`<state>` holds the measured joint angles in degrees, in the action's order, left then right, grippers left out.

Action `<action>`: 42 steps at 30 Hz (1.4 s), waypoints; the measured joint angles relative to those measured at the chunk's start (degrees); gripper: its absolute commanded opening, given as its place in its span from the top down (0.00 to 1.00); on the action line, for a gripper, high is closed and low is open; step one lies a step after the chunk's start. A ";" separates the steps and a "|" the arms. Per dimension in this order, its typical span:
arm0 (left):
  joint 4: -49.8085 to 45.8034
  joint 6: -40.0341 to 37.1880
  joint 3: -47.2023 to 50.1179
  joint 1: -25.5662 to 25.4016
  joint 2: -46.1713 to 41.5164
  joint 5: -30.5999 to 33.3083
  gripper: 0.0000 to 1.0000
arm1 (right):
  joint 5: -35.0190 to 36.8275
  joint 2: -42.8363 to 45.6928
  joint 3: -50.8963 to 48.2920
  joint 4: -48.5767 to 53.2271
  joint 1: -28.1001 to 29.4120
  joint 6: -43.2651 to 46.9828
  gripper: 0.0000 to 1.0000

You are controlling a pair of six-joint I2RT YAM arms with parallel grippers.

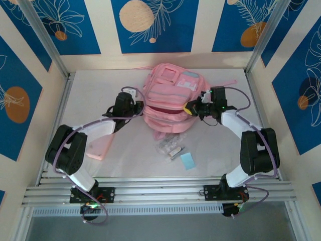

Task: Pack the student bag
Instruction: Unzip the student bag at the top-center of the table.

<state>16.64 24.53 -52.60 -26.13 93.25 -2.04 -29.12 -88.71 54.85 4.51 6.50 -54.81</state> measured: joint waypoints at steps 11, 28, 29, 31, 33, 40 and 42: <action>-2.64 4.31 3.93 -7.67 -10.05 -3.26 1.00 | -4.72 -6.32 9.81 10.01 -7.45 9.18 1.00; -2.95 8.15 -4.94 -13.66 -1.07 -7.26 1.00 | 5.86 -3.06 0.90 -0.50 2.19 -0.59 0.24; -2.91 8.17 -5.25 -13.75 -0.68 -7.50 1.00 | 6.49 -2.32 0.07 -0.79 3.45 -1.55 0.24; -2.84 8.17 -5.38 -14.01 -0.35 -7.63 1.00 | 7.80 -1.90 -0.57 -1.55 5.62 -3.45 0.29; -2.84 8.17 -5.38 -14.19 -0.35 -7.63 1.00 | 9.20 -2.19 -0.57 -2.69 7.39 -4.92 0.45; -2.47 7.93 -3.23 -14.19 -0.50 -6.43 1.00 | 10.16 -5.29 1.36 -7.17 9.03 -8.74 1.00; -1.60 7.45 -2.08 -13.81 -0.57 -5.53 1.00 | 10.34 -5.27 1.40 -7.50 9.09 -8.72 1.00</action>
<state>15.05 31.99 -54.68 -39.94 92.68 -7.57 -18.79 -93.97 56.25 -2.98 15.59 -63.53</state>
